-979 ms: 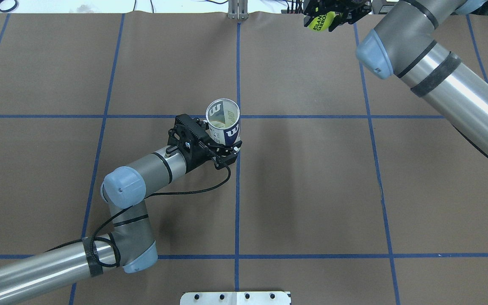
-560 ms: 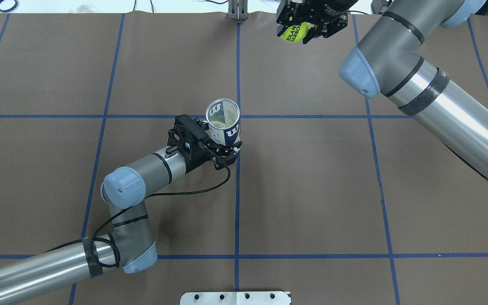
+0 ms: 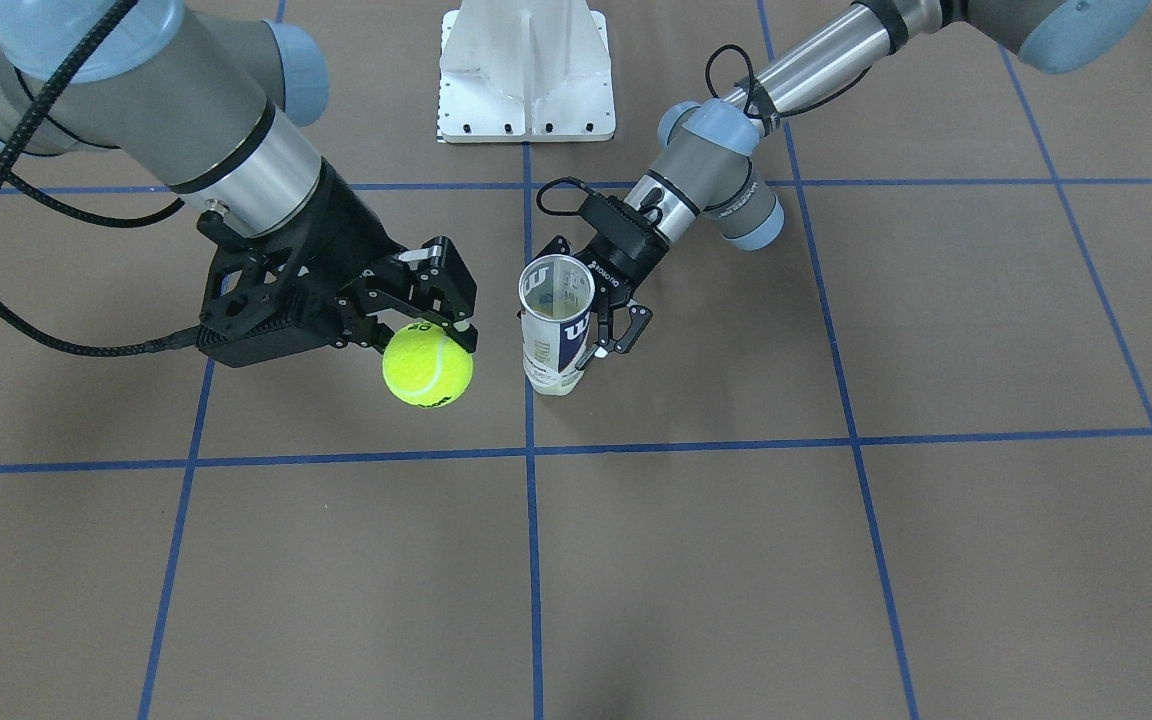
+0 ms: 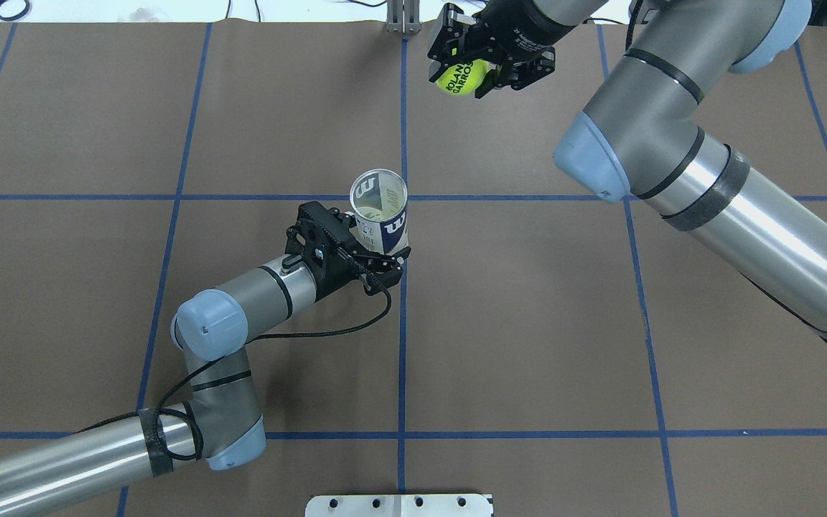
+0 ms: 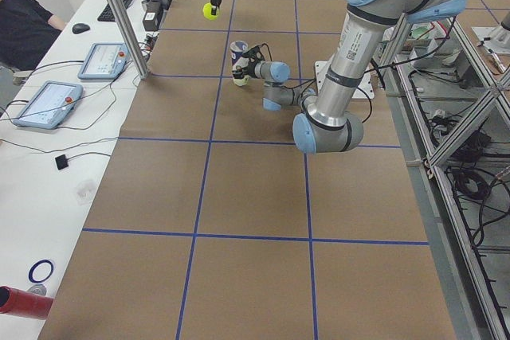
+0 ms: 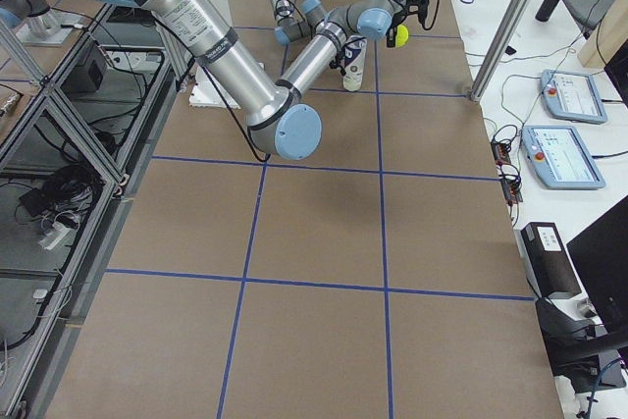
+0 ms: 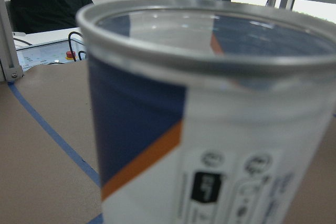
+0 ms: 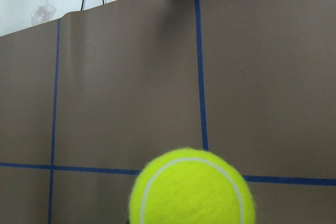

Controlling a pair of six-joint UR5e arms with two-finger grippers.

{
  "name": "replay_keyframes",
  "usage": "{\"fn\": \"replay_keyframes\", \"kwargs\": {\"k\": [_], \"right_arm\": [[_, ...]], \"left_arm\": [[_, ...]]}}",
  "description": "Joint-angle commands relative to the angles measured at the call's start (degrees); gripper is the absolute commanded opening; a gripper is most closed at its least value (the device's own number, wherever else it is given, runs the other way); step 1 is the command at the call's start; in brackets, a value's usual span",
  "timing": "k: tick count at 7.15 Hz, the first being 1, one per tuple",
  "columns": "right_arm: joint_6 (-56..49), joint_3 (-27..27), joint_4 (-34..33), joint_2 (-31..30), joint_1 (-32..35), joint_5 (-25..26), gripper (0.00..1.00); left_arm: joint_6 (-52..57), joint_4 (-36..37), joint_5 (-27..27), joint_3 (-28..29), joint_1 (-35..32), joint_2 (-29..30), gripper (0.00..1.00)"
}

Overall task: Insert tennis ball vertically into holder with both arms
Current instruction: 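Lift the ball with the right gripper and carry it over the can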

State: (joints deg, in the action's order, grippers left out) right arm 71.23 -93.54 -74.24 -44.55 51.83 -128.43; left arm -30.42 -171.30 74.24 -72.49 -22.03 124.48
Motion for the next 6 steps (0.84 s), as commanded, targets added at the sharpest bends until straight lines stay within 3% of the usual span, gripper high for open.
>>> {"fn": "replay_keyframes", "kwargs": {"k": [1, 4, 6], "right_arm": [[3.37, -0.68, -0.12, 2.25, -2.16, 0.28, 0.00], [6.64, -0.68, -4.93, 5.96, -11.55, 7.38, 0.00], [6.64, -0.68, -7.75, 5.96, -12.72, 7.41, 0.00]], "left_arm": [[-0.08, 0.00, -0.06, 0.07, 0.23, -0.03, 0.99], [-0.08, -0.09, -0.06, 0.07, 0.23, -0.12, 0.99], [-0.08, 0.00, -0.06, 0.25, 0.23, -0.12, 0.99]]}}
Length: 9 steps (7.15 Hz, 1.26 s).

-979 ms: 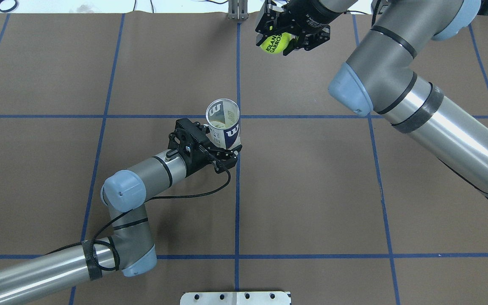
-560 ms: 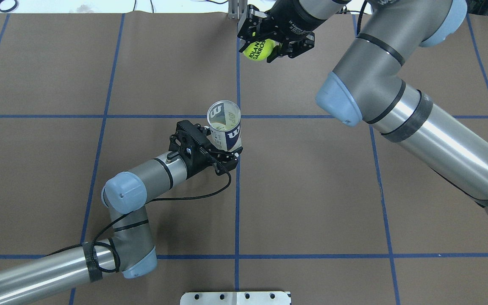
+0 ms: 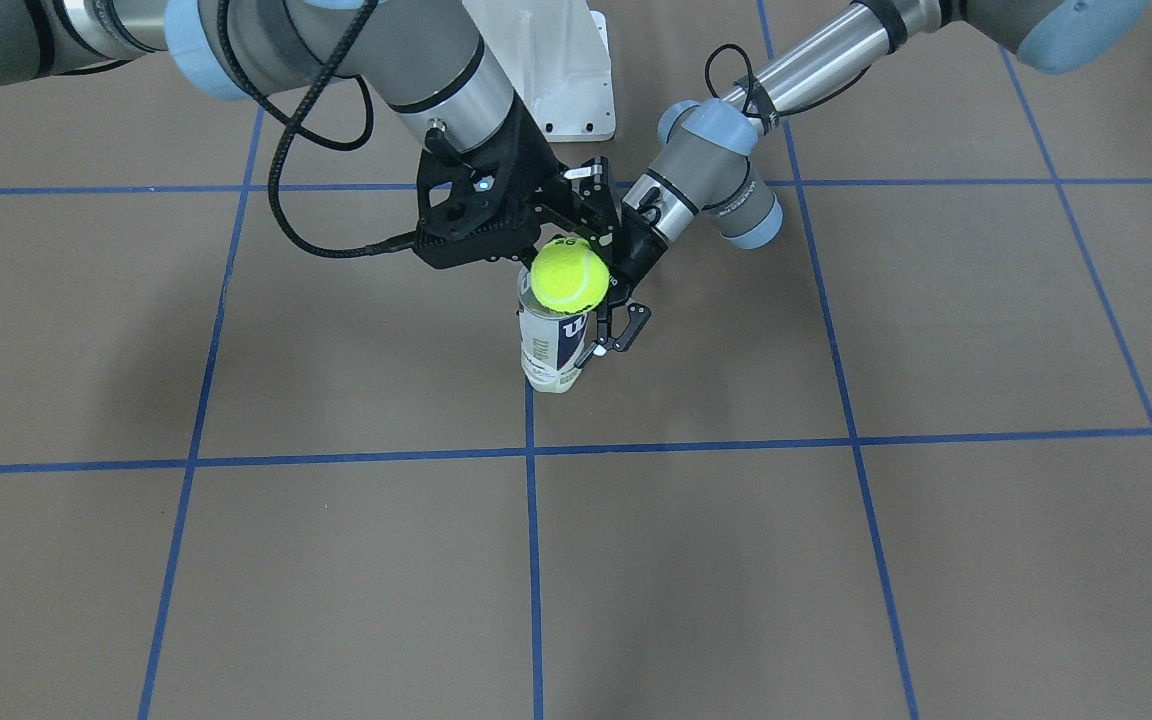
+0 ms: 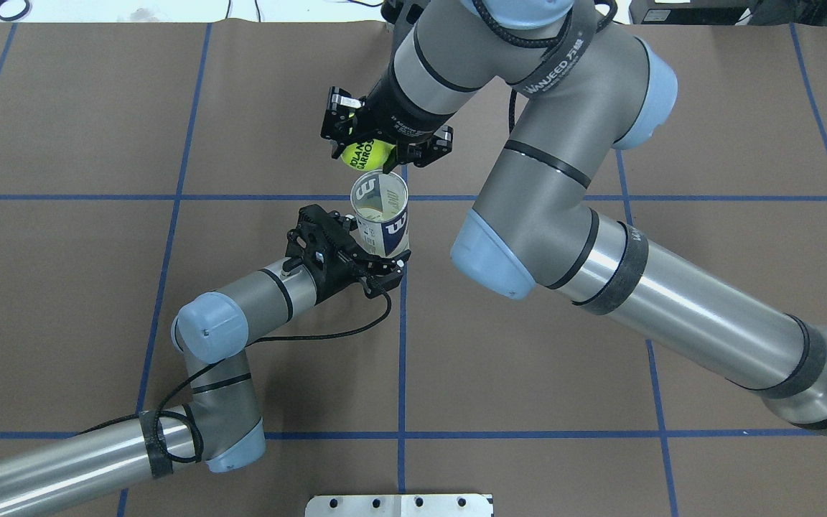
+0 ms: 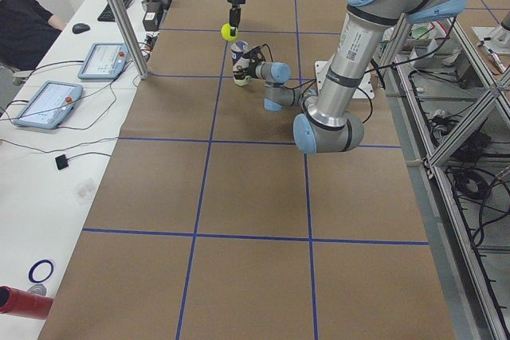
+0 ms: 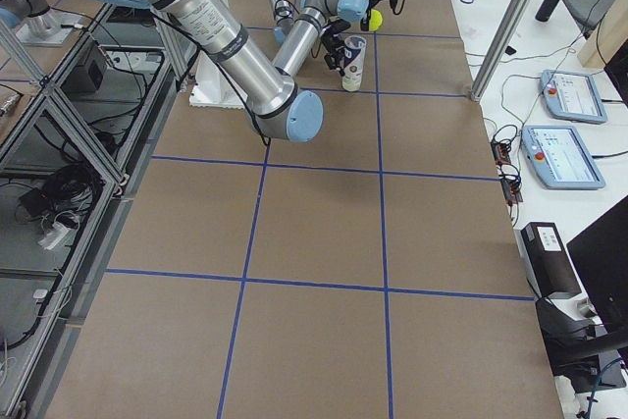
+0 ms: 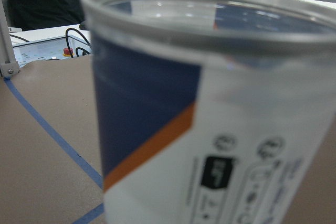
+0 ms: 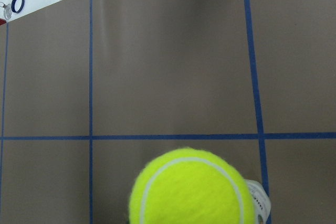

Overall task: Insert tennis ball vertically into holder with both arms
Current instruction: 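Lower the ball into the can's top and open the right gripper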

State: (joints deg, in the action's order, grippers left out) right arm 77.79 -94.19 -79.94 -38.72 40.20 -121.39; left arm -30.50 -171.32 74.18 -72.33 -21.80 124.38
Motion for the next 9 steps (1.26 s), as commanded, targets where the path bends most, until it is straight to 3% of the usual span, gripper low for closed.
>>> {"fn": "replay_keyframes", "kwargs": {"k": [1, 3, 4, 5, 9], "right_arm": [[0.08, -0.03, -3.28, 0.05, -1.18, 0.02, 0.00], [0.08, 0.06, -3.64, -0.04, -1.35, -0.16, 0.05], [0.08, 0.06, -3.64, -0.12, -1.53, -0.16, 0.41], [0.08, -0.11, -3.56, -0.47, -1.70, -0.07, 0.98], [2.19, -1.78, -4.00, -1.18, -1.97, -0.16, 0.99]], "left_arm": [[0.00, -0.07, 0.09, 0.09, 0.00, -0.02, 0.99], [0.00, -0.07, 0.09, 0.00, -0.09, -0.10, 0.99], [0.09, -0.07, 0.09, 0.00, 0.00, -0.54, 0.99], [0.09, -0.07, 0.00, 0.00, 0.00, -0.54, 0.99], [0.18, -0.07, 0.09, 0.00, 0.00, -0.81, 0.99]]}}
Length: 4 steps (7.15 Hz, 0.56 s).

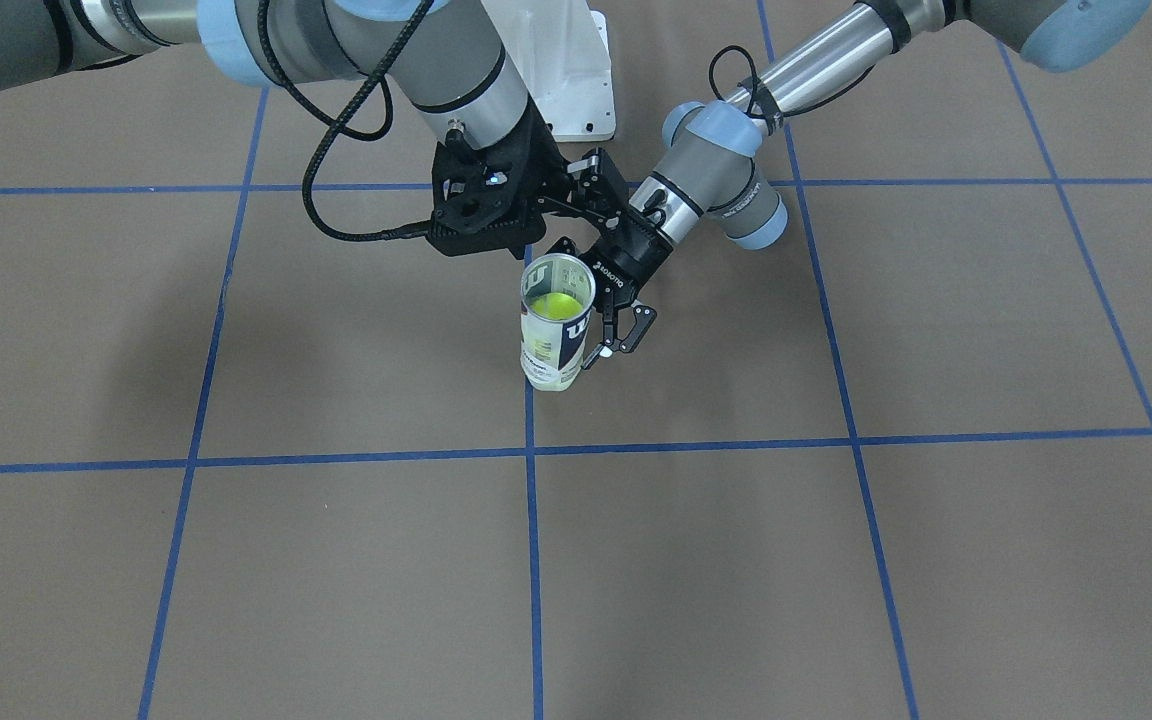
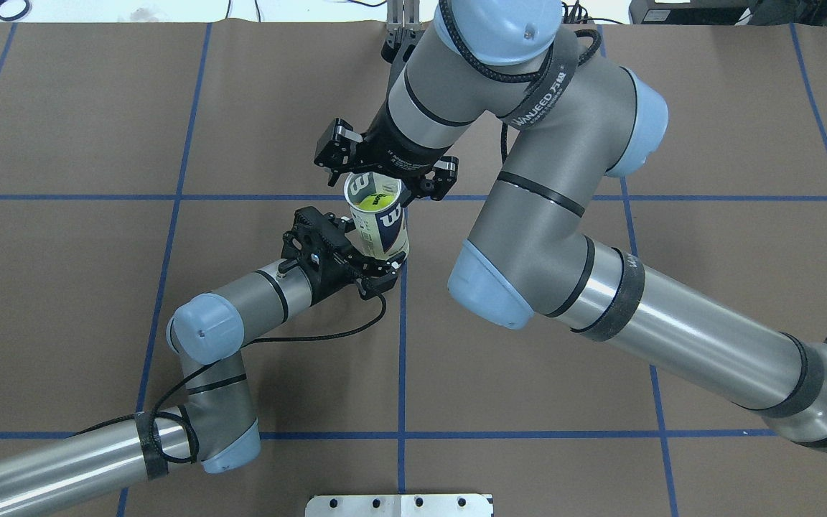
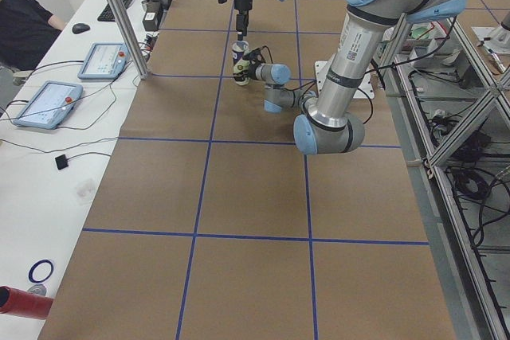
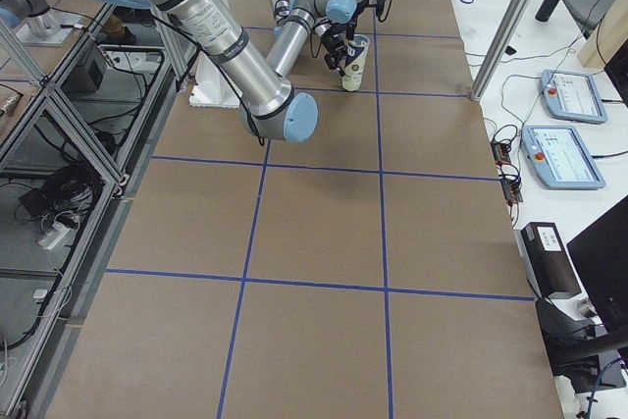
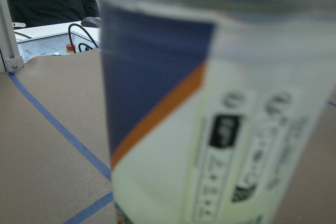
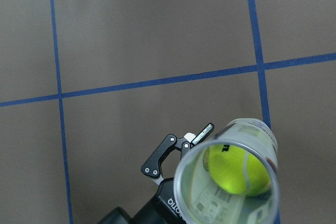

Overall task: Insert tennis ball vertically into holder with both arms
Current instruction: 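Lower the ball into the can's top and open the right gripper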

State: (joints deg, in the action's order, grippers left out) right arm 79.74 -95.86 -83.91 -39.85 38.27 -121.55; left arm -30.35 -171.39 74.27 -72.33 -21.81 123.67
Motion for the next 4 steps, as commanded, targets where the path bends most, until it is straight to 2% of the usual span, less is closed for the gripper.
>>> {"fn": "replay_keyframes", "kwargs": {"k": [1, 4], "right_arm": [[0.24, -0.20, -0.03, 0.03, -0.04, 0.00, 0.99], [0.24, -1.95, -1.25, 0.12, -0.04, 0.08, 0.99]], "left_arm": [[0.03, 0.00, 0.00, 0.00, 0.01, -0.09, 0.99], [0.03, 0.00, 0.00, -0.26, 0.01, -0.18, 0.99]]}}
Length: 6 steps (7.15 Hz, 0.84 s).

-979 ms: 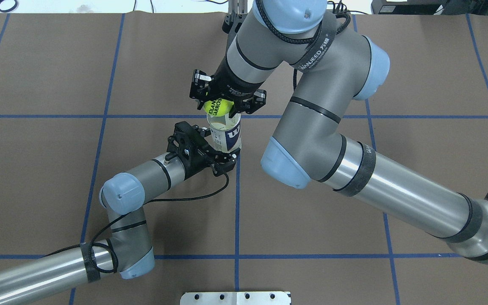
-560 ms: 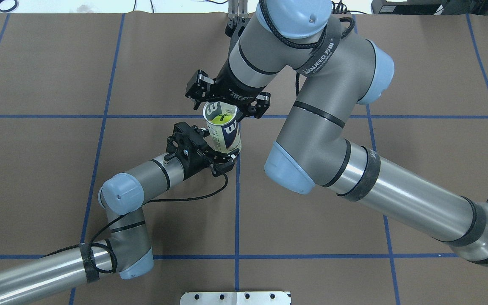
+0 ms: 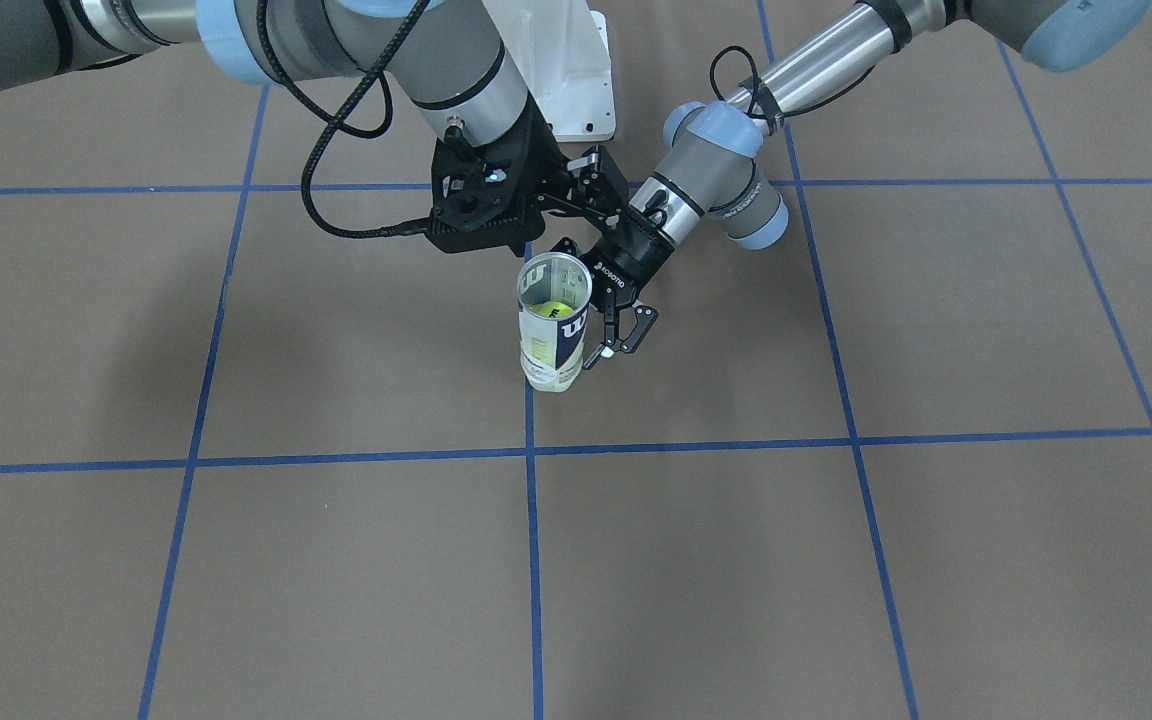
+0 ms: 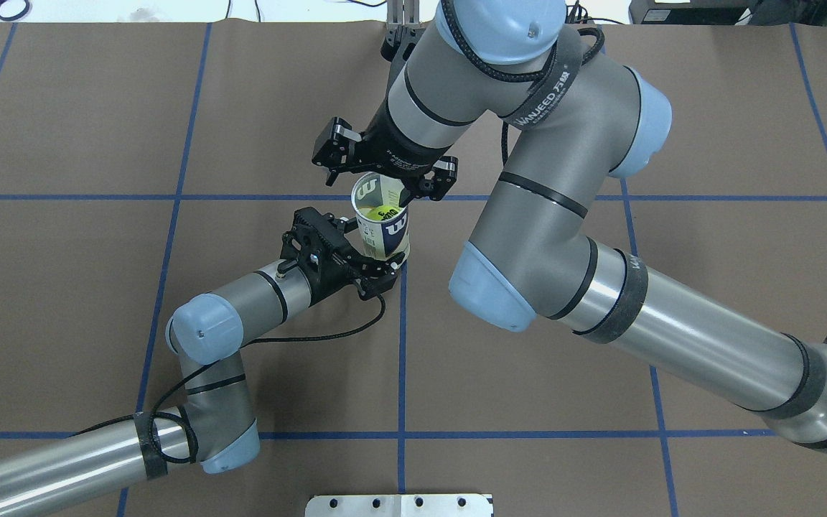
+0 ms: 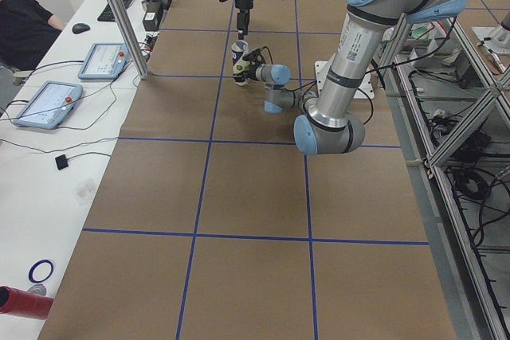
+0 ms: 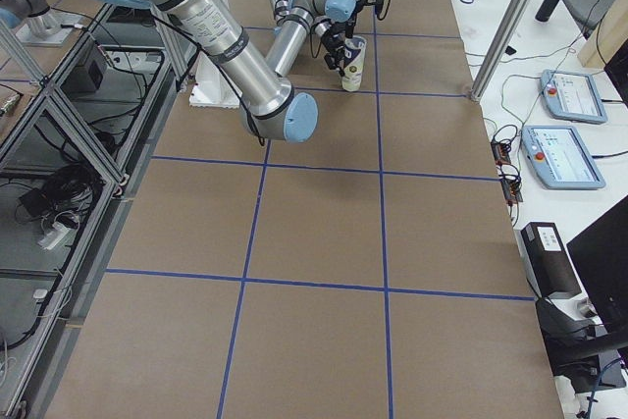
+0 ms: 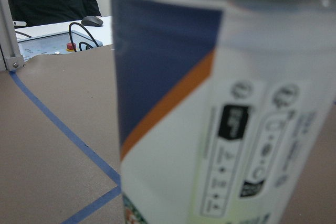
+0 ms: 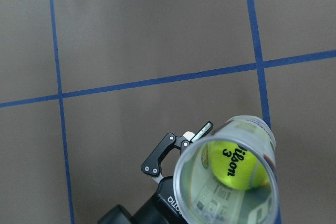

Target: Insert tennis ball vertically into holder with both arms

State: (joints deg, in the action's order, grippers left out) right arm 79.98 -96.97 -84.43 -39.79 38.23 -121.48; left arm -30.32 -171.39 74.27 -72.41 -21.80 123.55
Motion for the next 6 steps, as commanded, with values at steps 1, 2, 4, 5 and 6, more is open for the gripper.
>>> {"fn": "replay_keyframes", "kwargs": {"k": [1, 2, 4, 5, 6], "right_arm": [[0.00, -1.46, -1.17, -0.11, 0.00, 0.01, 0.99], [0.00, -1.47, -1.18, -0.28, 0.00, 0.10, 0.99], [0.00, -1.47, -1.18, -0.46, 0.00, 0.36, 0.99], [0.00, -1.47, -1.09, -0.81, 0.00, 0.28, 0.99], [-0.08, -1.73, -1.18, -0.90, 0.35, 0.10, 0.99]], "left_arm": [[0.00, 0.00, 0.26, -0.54, 0.00, -0.15, 0.99], [0.09, 0.09, 0.52, -2.28, 0.00, -1.81, 0.99], [0.18, 0.26, 1.22, -7.81, 0.00, -6.72, 0.99], [0.18, 0.35, 2.97, -10.97, 0.00, -10.14, 0.99], [0.18, 0.53, 4.29, -15.00, 0.00, -14.43, 0.99]]}}
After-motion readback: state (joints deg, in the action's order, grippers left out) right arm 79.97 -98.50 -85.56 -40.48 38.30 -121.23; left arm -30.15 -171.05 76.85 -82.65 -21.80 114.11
